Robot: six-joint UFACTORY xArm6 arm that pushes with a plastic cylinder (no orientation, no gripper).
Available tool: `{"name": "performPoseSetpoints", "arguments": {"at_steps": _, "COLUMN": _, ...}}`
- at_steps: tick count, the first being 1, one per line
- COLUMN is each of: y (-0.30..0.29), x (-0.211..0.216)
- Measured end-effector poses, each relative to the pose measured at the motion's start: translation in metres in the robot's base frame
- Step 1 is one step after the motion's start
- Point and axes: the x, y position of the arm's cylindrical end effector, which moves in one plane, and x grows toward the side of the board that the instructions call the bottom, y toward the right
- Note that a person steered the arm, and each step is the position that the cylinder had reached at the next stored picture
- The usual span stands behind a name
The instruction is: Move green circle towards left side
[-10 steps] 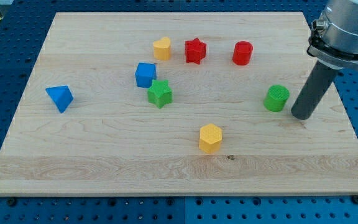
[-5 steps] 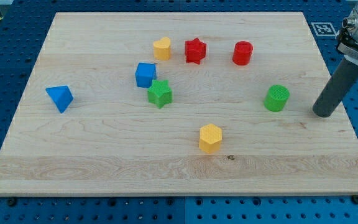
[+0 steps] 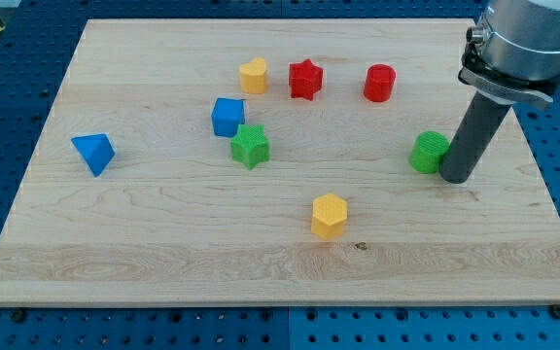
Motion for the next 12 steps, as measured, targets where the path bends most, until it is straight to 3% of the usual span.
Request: {"name": "performPoseSetpoints", "arguments": {"at_steps": 12, "y": -0.011, "x": 0.001}}
